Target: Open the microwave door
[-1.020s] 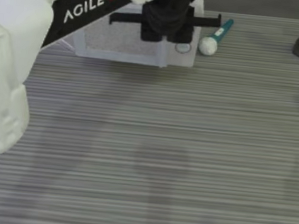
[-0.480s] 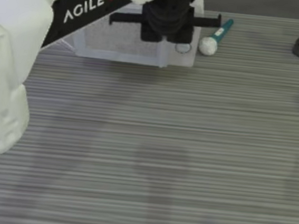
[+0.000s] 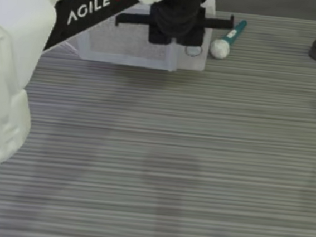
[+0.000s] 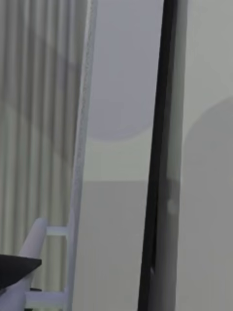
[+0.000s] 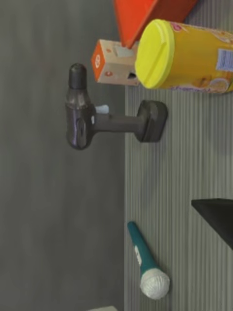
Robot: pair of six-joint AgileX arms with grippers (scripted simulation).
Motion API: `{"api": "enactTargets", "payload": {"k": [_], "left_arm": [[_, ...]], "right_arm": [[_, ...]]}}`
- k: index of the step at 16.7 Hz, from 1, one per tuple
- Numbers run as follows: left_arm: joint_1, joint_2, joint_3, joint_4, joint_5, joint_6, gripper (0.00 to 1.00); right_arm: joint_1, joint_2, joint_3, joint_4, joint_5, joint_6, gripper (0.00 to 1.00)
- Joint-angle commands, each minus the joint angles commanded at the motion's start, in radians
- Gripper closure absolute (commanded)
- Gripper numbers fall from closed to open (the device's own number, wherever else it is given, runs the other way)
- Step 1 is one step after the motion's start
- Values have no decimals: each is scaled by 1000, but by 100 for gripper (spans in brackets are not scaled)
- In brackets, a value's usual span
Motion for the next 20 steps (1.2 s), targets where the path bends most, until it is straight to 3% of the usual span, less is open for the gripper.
{"api": "enactTargets", "payload": {"k": [20], "left_arm": [[2,-55,-92,50,19,44,100]], "right_arm": [[0,0,0,0,0,0,0]]}}
